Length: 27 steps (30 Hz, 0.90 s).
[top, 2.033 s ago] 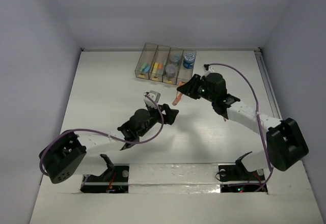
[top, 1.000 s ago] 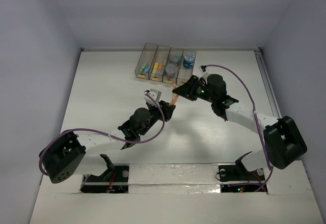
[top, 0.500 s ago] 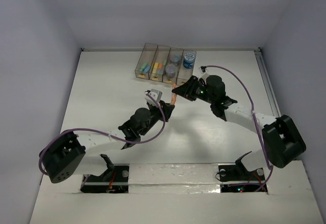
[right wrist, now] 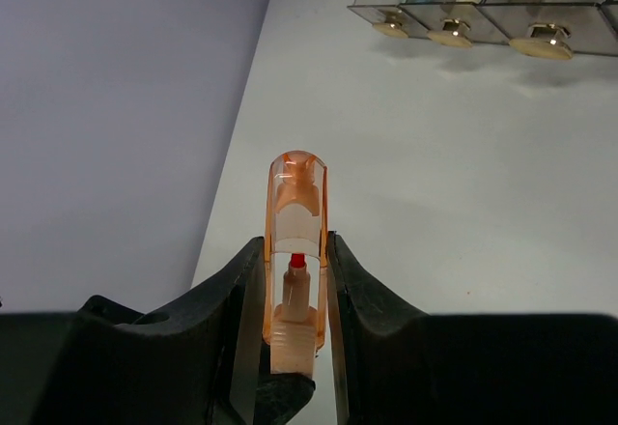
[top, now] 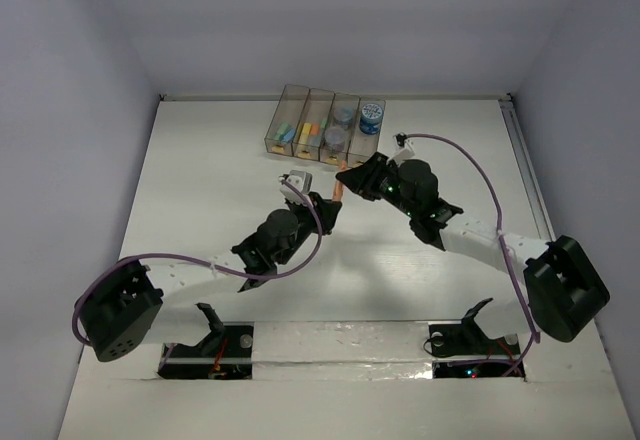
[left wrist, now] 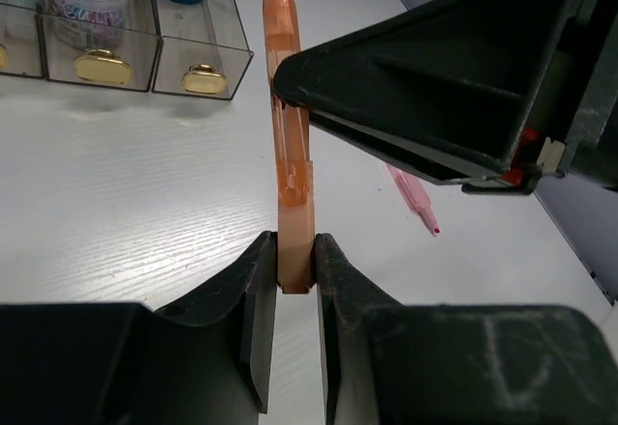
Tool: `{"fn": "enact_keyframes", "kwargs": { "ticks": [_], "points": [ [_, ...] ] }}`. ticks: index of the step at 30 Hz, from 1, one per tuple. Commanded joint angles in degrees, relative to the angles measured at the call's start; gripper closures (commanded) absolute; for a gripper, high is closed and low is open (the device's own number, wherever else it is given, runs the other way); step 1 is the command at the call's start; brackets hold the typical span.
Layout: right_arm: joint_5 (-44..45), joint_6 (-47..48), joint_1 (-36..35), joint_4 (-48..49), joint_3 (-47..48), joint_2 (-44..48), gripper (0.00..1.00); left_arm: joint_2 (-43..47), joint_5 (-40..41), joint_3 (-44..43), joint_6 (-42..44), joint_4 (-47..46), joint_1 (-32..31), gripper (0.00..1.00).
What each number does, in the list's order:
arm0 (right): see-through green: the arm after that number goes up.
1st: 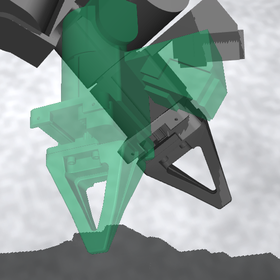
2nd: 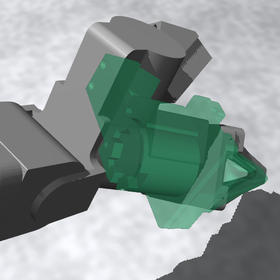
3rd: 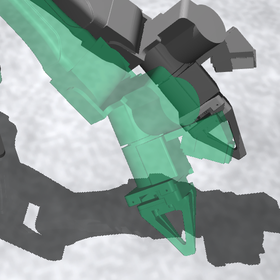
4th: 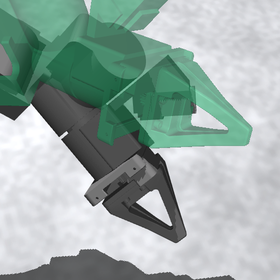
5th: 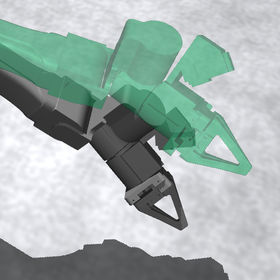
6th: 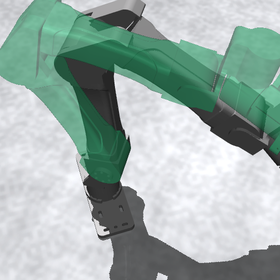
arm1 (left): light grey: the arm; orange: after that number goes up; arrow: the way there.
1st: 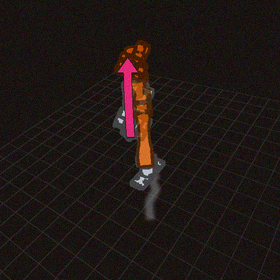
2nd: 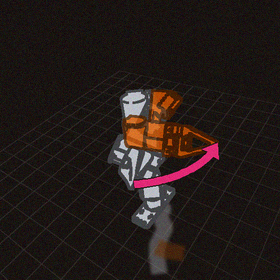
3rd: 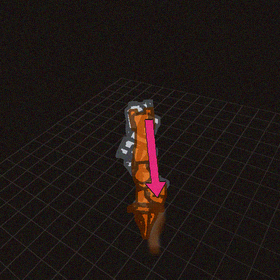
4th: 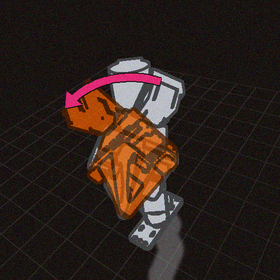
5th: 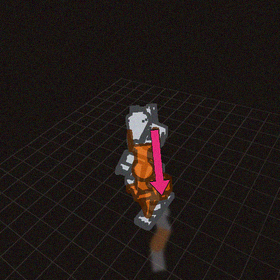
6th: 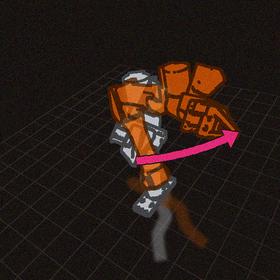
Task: Sort the stationery into containers
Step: Close the pen cap on the pen.
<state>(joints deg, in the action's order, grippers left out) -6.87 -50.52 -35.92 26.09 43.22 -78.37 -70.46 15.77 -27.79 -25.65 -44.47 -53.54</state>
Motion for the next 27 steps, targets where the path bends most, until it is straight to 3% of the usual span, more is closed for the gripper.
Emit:
{"fn": "enact_keyframes", "kwargs": {
  "ticks": [1,13,20,27],
  "points": [
    [4.76,2.79,-3.09,2.13,-0.33,1.2,0.93,1.9,3.3,-3.58,-2.56,-2.29,0.01,1.0],
    [5.91,2.97,-6.18,1.78,-0.16,-1.0,0.93,0.58,5.76,-4.64,-1.07,-4.92,0.01,1.0],
    [-0.59,1.57,-6.71,0.02,0.2,-4.6,0.94,0.76,6.03,-4.99,1.56,-5.89,0.01,1.0],
    [-1.47,6.48,-6.71,-9.28,4.31,-2.58,0.89,2.25,2.78,-4.55,4.03,-5.54,0.01,1.0]
  ]
}}
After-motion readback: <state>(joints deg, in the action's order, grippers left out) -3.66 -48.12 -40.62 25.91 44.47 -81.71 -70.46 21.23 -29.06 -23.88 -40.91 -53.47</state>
